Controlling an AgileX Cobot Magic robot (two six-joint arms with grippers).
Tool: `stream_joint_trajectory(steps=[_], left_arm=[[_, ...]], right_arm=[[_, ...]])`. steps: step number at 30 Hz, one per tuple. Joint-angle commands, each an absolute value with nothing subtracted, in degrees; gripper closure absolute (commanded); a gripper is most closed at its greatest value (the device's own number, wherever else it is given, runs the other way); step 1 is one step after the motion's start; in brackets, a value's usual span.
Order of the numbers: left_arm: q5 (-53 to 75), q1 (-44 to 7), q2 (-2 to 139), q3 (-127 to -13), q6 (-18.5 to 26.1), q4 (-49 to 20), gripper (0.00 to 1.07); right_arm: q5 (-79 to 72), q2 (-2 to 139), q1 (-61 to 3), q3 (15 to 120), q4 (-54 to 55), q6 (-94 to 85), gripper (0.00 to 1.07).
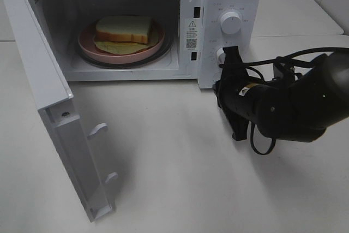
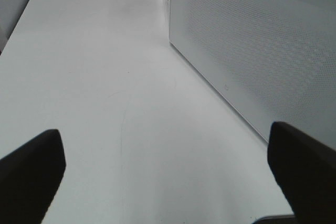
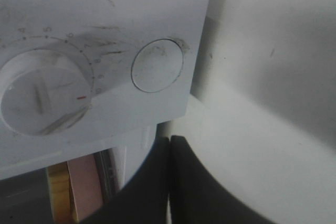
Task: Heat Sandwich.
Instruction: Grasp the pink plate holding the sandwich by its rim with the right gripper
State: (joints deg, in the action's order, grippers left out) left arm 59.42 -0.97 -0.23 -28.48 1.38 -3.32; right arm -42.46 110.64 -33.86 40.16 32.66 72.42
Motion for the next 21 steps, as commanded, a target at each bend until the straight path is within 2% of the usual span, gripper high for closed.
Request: stream_joint_trajectory(steps=[1, 8, 13, 21], left_arm=[[59.0, -0.7, -1.5, -28.2, 1.4, -3.2, 0.06], [59.0, -0.7, -1.5, -28.2, 1.4, -3.2, 0.06], [59.0, -0.7, -1.5, -28.2, 1.4, -3.2, 0.06], [59.0, -0.7, -1.5, -28.2, 1.4, -3.2, 0.06]], right_arm=[[-41.4, 107.8, -34.1, 37.8, 31.1, 71.3, 1.05], [-36.1, 100.3, -34.1, 32.1, 28.5, 63.9, 1.05], [-23.5, 93.4, -34.1, 31.4, 28.8, 45.4, 1.03], [-12.0, 87.3, -34.1, 31.4, 28.8, 22.5, 1.02]])
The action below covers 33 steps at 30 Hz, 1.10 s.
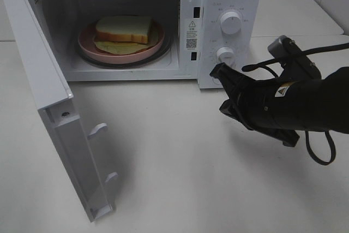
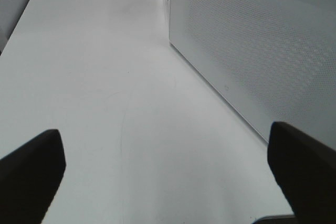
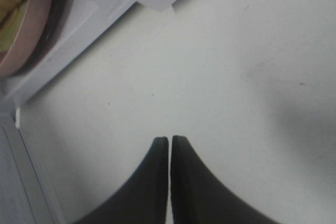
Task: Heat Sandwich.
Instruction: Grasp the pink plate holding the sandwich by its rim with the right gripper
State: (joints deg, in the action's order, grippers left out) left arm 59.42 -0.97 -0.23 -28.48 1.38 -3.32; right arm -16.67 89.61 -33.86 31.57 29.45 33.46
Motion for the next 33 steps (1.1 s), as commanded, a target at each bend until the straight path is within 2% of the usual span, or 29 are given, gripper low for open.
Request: stream_joint_trajectory(steps=[1, 6, 17, 25, 33], left_arm=[[59.0, -0.7, -1.5, -28.2, 1.4, -3.2, 0.06], [59.0, -0.7, -1.5, -28.2, 1.4, -3.2, 0.06], [59.0, -0.7, -1.5, -28.2, 1.4, -3.2, 0.06], [59.0, -0.7, -1.5, -28.2, 1.4, -3.2, 0.06], [59.0, -0.7, -1.5, -28.2, 1.4, -3.2, 0.06]], right_arm=[[-8.7, 85.9, -34.1, 31.5, 28.8, 15.8, 1.01], [-1.7, 83.1, -34.1, 31.5, 28.8, 3.1, 1.0], [19.9, 79.4, -34.1, 34.7, 27.8, -7.4, 0.98], [43.9, 79.4, -34.1, 45.2, 16.6, -8.0, 0.95], [55.2, 79.4, -34.1, 53.7, 5.1, -9.9, 0.93]])
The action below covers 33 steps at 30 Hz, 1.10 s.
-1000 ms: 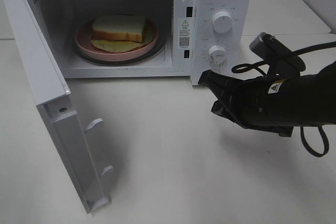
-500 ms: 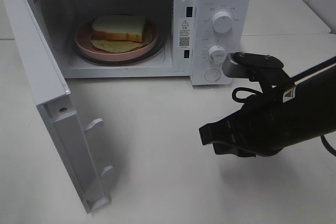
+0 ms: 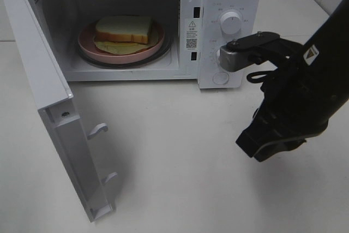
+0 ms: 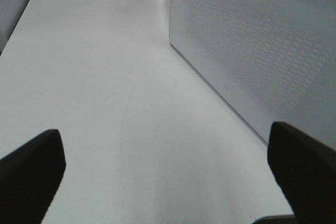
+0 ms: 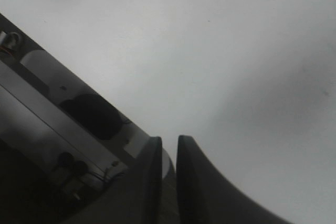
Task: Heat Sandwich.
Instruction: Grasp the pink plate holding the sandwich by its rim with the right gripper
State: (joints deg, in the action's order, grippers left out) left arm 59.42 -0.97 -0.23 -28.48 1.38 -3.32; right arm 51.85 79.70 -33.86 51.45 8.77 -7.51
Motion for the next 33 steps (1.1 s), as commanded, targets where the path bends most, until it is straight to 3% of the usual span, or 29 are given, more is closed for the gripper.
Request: stream_joint_trajectory(steps=[1, 12, 22, 33], left_arm=[[59.0, -0.7, -1.5, -28.2, 1.4, -3.2, 0.06], [59.0, -0.7, -1.5, -28.2, 1.4, -3.2, 0.06], [59.0, -0.7, -1.5, -28.2, 1.4, -3.2, 0.06], [59.0, -0.7, -1.5, -28.2, 1.4, -3.2, 0.06]], right_arm=[[55.5, 79.4, -34.1, 54.5, 4.0, -11.3, 0.92], [52.5, 79.4, -34.1, 56.8, 1.7, -32.0, 0.92], [52.6, 79.4, -34.1, 56.8, 1.5, -62.6, 0.89], [52.3, 79.4, -34.1, 56.8, 1.5, -79.2, 0.86]])
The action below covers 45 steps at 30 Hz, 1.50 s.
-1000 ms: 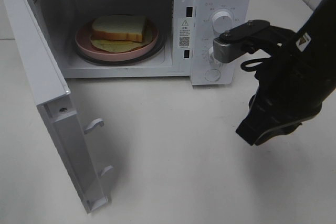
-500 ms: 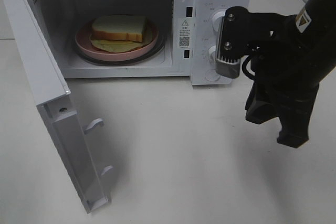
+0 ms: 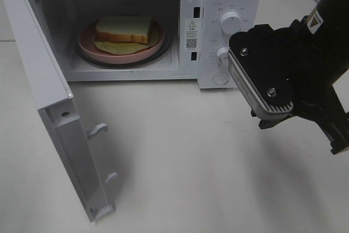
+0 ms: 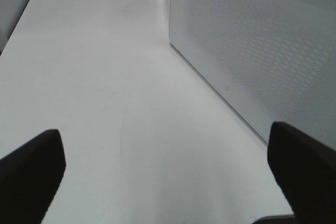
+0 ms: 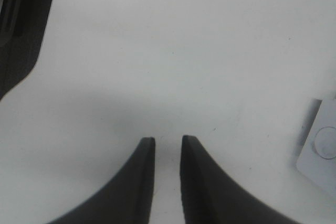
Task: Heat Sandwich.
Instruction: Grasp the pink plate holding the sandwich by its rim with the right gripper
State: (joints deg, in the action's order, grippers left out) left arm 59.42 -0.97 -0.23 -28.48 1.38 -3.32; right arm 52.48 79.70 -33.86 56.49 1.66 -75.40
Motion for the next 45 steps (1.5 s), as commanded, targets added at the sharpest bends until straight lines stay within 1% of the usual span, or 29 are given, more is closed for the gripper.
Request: stream_joint_trajectory(steps=[1, 2, 3, 4, 5, 6, 7, 8, 10, 11, 12, 13, 15, 16, 17, 20, 27, 33, 36, 45], left_arm=[[59.0, -0.7, -1.5, -28.2, 1.4, -3.2, 0.06], [59.0, -0.7, -1.5, -28.2, 1.4, -3.2, 0.06], [59.0, -0.7, -1.5, -28.2, 1.4, -3.2, 0.06], [59.0, -0.7, -1.5, -28.2, 1.4, -3.2, 0.06], [59.0, -0.7, -1.5, -28.2, 1.4, -3.2, 0.06], [59.0, -0.7, -1.5, -28.2, 1.4, -3.2, 0.06], [59.0, -0.7, -1.5, -28.2, 1.4, -3.2, 0.06], [59.0, -0.7, -1.5, -28.2, 1.4, -3.2, 0.06], [59.0, -0.7, -1.5, -28.2, 1.4, -3.2, 0.06], [59.0, -0.7, -1.5, -28.2, 1.4, -3.2, 0.06], [59.0, -0.7, -1.5, -28.2, 1.4, -3.2, 0.06], [59.0, -0.7, -1.5, -28.2, 1.4, -3.2, 0.06], [59.0, -0.7, -1.5, -28.2, 1.4, -3.2, 0.06], [59.0, -0.7, -1.5, -28.2, 1.4, -3.2, 0.06], [59.0, -0.7, -1.5, -28.2, 1.4, -3.2, 0.06], [59.0, -0.7, -1.5, -28.2, 1.4, -3.2, 0.06], [59.0, -0.7, -1.5, -28.2, 1.4, -3.2, 0.06], [59.0, -0.7, -1.5, -28.2, 1.4, -3.2, 0.06], [59.0, -0.7, -1.5, -28.2, 1.4, -3.2, 0.06], [59.0, -0.7, -1.5, -28.2, 1.4, -3.2, 0.06]], right_arm=[[52.2, 79.4, -34.1, 56.8, 1.5, -79.6, 0.85], [51.4, 79.4, -34.1, 56.8, 1.5, -79.8, 0.82], [51.4, 79.4, -34.1, 56.8, 1.5, -79.8, 0.82], [50.8, 79.4, -34.1, 56.8, 1.5, -79.8, 0.79], [50.2, 79.4, -34.1, 56.8, 1.5, -79.7, 0.76], [49.0, 79.4, -34.1, 56.8, 1.5, -79.7, 0.68], [49.0, 79.4, -34.1, 56.8, 1.5, -79.7, 0.68], [48.3, 79.4, -34.1, 56.8, 1.5, -79.5, 0.64], [47.2, 79.4, -34.1, 56.8, 1.5, -79.3, 0.53], [46.6, 79.4, -34.1, 56.8, 1.5, -78.4, 0.42], [46.6, 79.4, -34.1, 56.8, 1.5, -78.4, 0.42], [46.5, 79.4, -34.1, 56.8, 1.6, -77.2, 0.37], [45.9, 79.4, -34.1, 56.8, 1.7, -73.2, 0.27], [44.3, 79.4, -34.1, 56.8, 1.6, -69.2, 0.19], [44.3, 79.4, -34.1, 56.8, 1.6, -69.2, 0.19], [42.6, 79.4, -34.1, 56.8, 0.0, -66.3, 0.13], [41.9, 80.7, -34.1, 56.8, 0.0, -67.3, 0.14], [40.6, 84.7, -35.0, 57.8, -1.9, -67.2, 0.15], [40.6, 88.2, -36.9, 61.1, -4.1, -67.0, 0.16], [37.1, 97.2, -39.6, 70.0, -5.3, -66.7, 0.18]])
